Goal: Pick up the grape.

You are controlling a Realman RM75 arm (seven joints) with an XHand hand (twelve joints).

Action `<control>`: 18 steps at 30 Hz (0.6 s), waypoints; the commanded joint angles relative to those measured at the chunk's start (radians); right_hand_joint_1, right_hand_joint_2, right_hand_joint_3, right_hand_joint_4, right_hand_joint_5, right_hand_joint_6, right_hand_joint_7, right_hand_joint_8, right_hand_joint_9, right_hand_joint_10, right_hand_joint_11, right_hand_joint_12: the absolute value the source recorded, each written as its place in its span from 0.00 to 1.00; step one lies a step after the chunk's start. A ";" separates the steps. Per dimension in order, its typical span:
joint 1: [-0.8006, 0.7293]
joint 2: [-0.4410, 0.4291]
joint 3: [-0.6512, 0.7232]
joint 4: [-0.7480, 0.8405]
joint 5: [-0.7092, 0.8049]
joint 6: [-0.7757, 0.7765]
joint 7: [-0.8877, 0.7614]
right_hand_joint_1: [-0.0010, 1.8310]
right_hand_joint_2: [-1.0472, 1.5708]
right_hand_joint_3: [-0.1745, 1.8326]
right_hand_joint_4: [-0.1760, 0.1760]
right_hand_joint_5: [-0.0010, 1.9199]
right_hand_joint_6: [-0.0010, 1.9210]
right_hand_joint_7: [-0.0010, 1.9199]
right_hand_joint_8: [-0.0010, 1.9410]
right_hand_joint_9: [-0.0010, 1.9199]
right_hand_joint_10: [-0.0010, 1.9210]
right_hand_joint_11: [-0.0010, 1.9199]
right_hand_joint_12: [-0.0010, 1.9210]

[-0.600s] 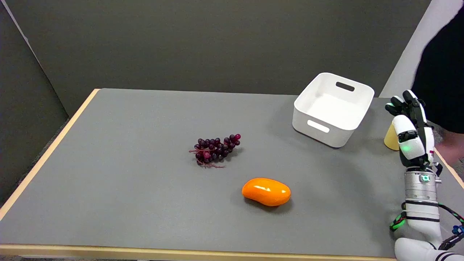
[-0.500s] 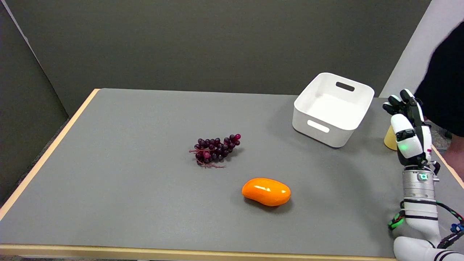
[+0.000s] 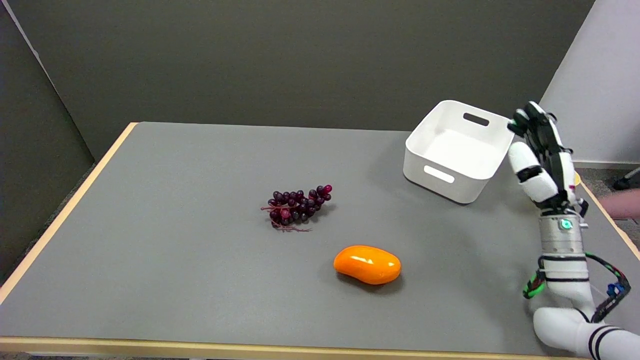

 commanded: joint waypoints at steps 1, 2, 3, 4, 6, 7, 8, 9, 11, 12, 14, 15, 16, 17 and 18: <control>0.125 0.066 0.017 0.446 -0.346 -0.220 -0.662 0.33 0.66 0.53 0.44 0.08 0.18 0.11 0.16 0.08 0.38 0.00 0.45; 0.135 0.066 0.008 0.488 -0.363 -0.261 -0.716 0.32 0.65 0.55 0.44 0.08 0.20 0.10 0.18 0.07 0.37 0.00 0.44; 0.149 0.063 -0.009 0.528 -0.374 -0.320 -0.779 0.32 0.64 0.57 0.44 0.07 0.21 0.09 0.19 0.07 0.37 0.00 0.44; 0.169 0.056 -0.031 0.582 -0.385 -0.392 -0.846 0.31 0.64 0.57 0.45 0.07 0.21 0.09 0.19 0.07 0.36 0.00 0.43; 0.220 0.040 -0.086 0.656 -0.409 -0.504 -0.947 0.30 0.64 0.57 0.47 0.07 0.21 0.08 0.18 0.06 0.36 0.00 0.41; 0.256 0.023 -0.138 0.688 -0.436 -0.568 -0.996 0.30 0.64 0.57 0.48 0.07 0.21 0.08 0.18 0.05 0.35 0.00 0.41; 0.282 0.011 -0.169 0.700 -0.452 -0.599 -1.014 0.30 0.64 0.56 0.50 0.07 0.20 0.08 0.17 0.05 0.35 0.00 0.41; 0.327 -0.012 -0.229 0.704 -0.479 -0.634 -1.024 0.29 0.64 0.53 0.53 0.07 0.18 0.09 0.14 0.06 0.34 0.00 0.42; 0.400 -0.051 -0.324 0.698 -0.521 -0.672 -1.026 0.28 0.63 0.55 0.55 0.06 0.20 0.08 0.16 0.05 0.34 0.00 0.44; 0.434 -0.069 -0.371 0.702 -0.545 -0.722 -1.020 0.27 0.63 0.57 0.56 0.06 0.22 0.08 0.17 0.05 0.34 0.00 0.46; 0.472 -0.093 -0.428 0.720 -0.562 -0.837 -1.017 0.27 0.62 0.57 0.59 0.07 0.22 0.09 0.17 0.06 0.34 0.00 0.48; 0.485 -0.111 -0.449 0.727 -0.563 -0.902 -1.017 0.26 0.62 0.57 0.59 0.07 0.22 0.09 0.17 0.06 0.34 0.00 0.48; 0.488 -0.122 -0.459 0.730 -0.563 -0.932 -1.017 0.26 0.62 0.57 0.59 0.07 0.22 0.09 0.17 0.06 0.34 0.00 0.49; 0.489 -0.134 -0.471 0.733 -0.563 -0.975 -1.017 0.25 0.62 0.57 0.58 0.06 0.22 0.09 0.17 0.06 0.34 0.00 0.48; 0.489 -0.152 -0.484 0.739 -0.563 -1.035 -1.022 0.24 0.62 0.57 0.57 0.06 0.22 0.08 0.17 0.06 0.34 0.00 0.48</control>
